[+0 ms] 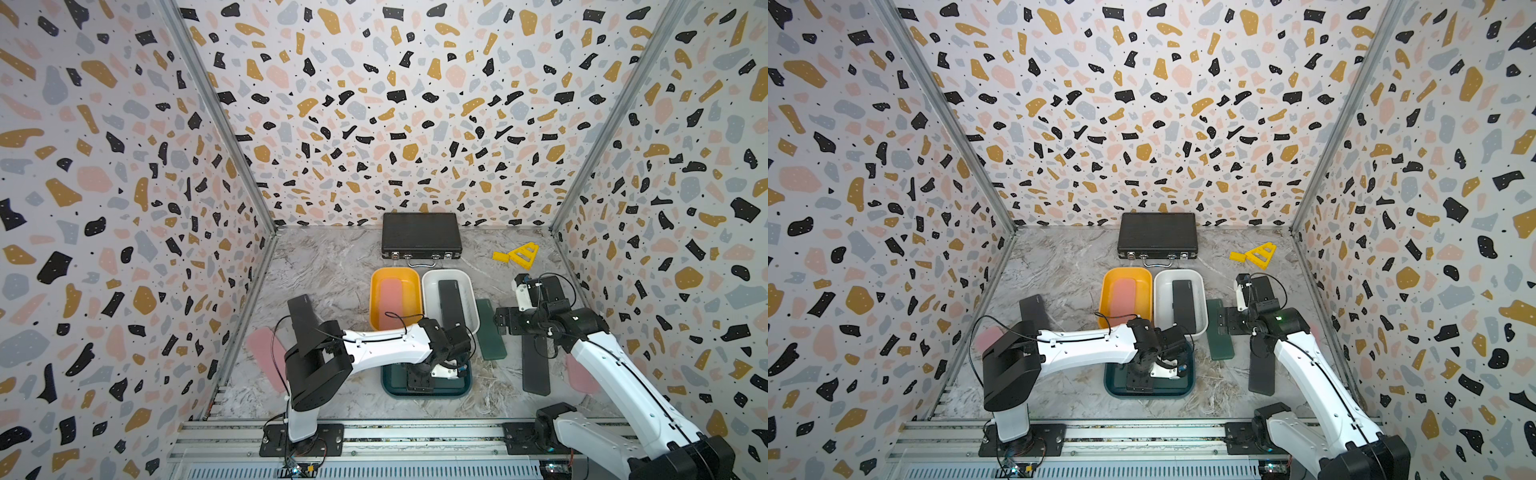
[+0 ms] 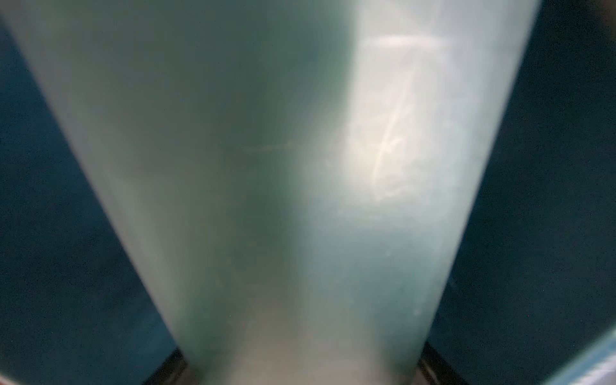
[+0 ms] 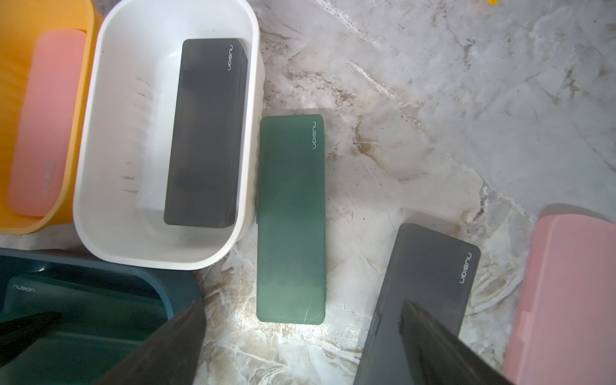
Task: Place the pencil cases by color into the storage box
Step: Place the pencil case at the storage box.
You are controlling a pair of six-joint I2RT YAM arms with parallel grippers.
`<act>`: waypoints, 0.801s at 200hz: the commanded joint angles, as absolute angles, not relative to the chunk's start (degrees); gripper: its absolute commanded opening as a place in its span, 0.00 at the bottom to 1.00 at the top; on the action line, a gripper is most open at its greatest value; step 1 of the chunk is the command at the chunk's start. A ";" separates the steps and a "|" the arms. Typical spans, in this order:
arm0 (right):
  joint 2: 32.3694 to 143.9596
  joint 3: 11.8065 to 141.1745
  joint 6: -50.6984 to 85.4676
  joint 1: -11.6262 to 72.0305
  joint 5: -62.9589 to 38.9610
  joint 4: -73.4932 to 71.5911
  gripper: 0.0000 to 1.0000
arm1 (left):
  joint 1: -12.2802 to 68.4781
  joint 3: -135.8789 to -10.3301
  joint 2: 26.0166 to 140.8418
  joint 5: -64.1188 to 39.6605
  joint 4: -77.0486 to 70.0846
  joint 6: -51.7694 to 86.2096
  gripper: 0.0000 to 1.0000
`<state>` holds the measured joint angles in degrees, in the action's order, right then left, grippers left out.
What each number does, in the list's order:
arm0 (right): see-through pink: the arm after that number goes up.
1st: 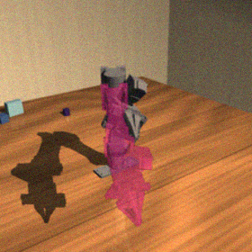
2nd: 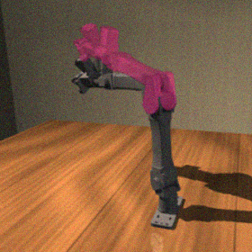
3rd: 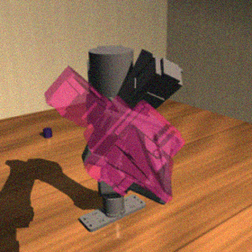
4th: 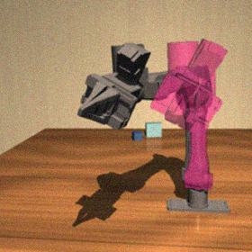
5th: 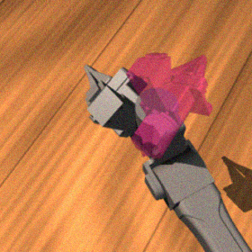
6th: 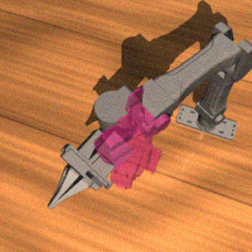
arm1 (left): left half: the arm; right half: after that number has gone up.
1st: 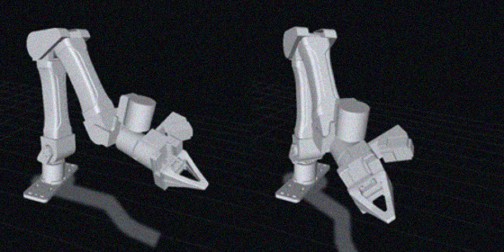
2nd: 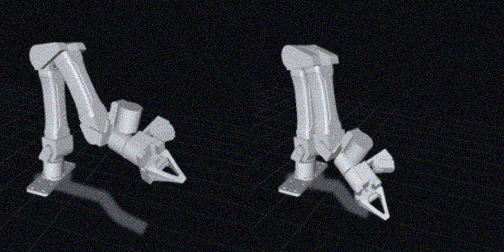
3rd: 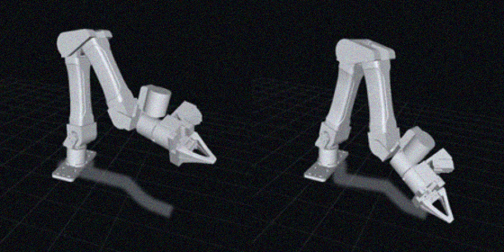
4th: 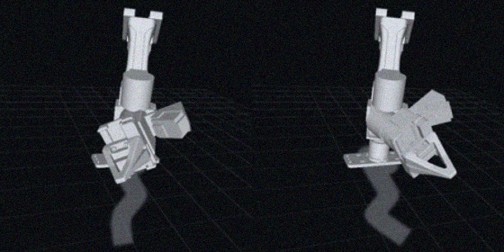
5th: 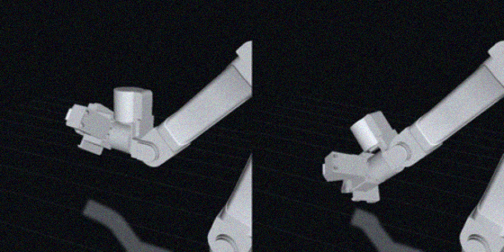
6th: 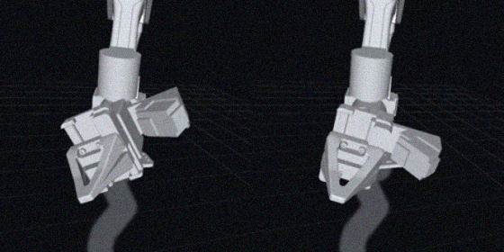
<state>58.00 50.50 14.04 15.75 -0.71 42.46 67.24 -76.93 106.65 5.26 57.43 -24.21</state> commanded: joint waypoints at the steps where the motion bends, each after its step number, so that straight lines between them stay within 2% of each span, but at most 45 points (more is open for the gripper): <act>1: 56.80 50.01 13.63 15.47 -1.14 43.11 0.96 | 67.41 -78.45 107.75 6.11 60.29 -23.55 0.75; 31: 56.87 49.92 13.61 15.47 -1.23 42.93 0.96 | 67.41 -78.70 107.84 6.10 61.06 -23.46 0.80; 35: 56.87 49.93 13.57 15.47 -1.27 42.89 0.96 | 67.41 -78.71 107.84 6.08 61.16 -23.46 0.87; 42: 56.95 49.86 13.62 15.52 -1.36 42.85 0.96 | 67.41 -78.79 107.83 6.06 61.34 -23.31 0.89; 160: 57.81 49.76 12.89 15.34 -0.53 42.97 0.96 | 67.51 -81.25 104.57 7.03 63.27 -22.72 0.92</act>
